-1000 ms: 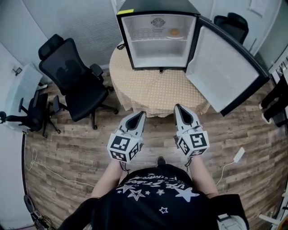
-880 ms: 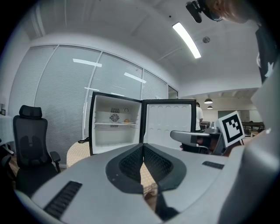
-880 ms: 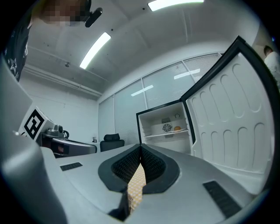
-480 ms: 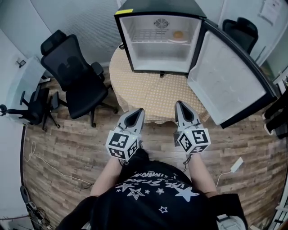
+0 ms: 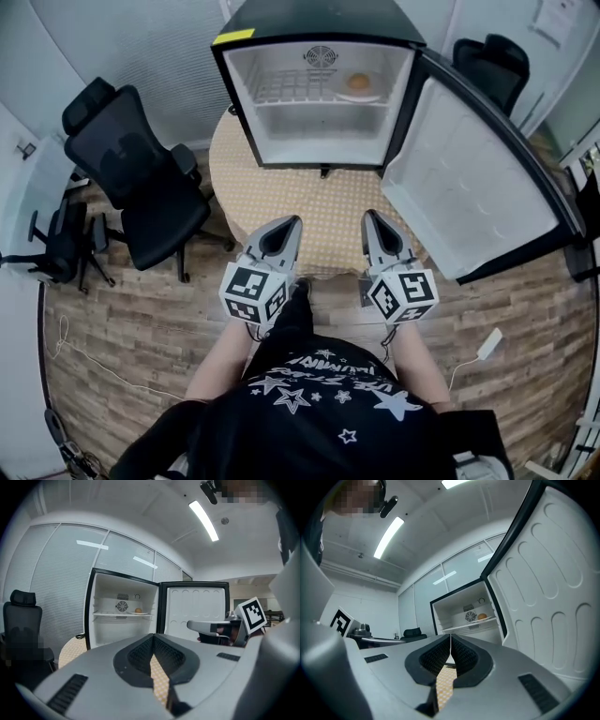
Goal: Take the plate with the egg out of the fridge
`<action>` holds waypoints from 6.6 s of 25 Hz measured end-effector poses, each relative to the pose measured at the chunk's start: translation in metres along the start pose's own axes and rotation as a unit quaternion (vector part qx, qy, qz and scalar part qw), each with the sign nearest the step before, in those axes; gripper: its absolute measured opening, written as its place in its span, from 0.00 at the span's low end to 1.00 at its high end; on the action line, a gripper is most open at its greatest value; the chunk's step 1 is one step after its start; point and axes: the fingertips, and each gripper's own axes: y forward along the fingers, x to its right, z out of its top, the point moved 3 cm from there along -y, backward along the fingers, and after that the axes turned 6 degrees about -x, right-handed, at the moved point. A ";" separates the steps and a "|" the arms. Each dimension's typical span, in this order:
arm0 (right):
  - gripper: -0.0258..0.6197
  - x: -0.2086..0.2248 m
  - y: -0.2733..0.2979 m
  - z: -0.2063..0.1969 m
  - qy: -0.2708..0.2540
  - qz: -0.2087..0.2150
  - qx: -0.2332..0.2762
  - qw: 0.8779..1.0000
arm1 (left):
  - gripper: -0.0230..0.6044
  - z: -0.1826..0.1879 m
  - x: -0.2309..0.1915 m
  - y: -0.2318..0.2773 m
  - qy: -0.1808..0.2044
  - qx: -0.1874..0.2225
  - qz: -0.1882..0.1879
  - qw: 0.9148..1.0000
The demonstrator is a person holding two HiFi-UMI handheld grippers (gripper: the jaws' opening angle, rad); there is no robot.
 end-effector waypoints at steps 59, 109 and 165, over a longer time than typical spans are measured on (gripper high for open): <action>0.30 0.142 0.233 0.047 0.558 -0.054 0.163 0.812 | 0.05 0.054 -0.149 0.196 -0.008 -0.007 -0.135 0.991; 0.13 0.153 0.229 0.039 0.572 -0.088 0.165 0.798 | 0.05 0.043 -0.149 0.191 -0.018 -0.012 -0.148 0.989; 0.12 -0.005 -0.070 -0.027 0.597 0.087 0.045 0.796 | 0.05 0.002 0.065 -0.043 -0.002 0.015 -0.006 1.000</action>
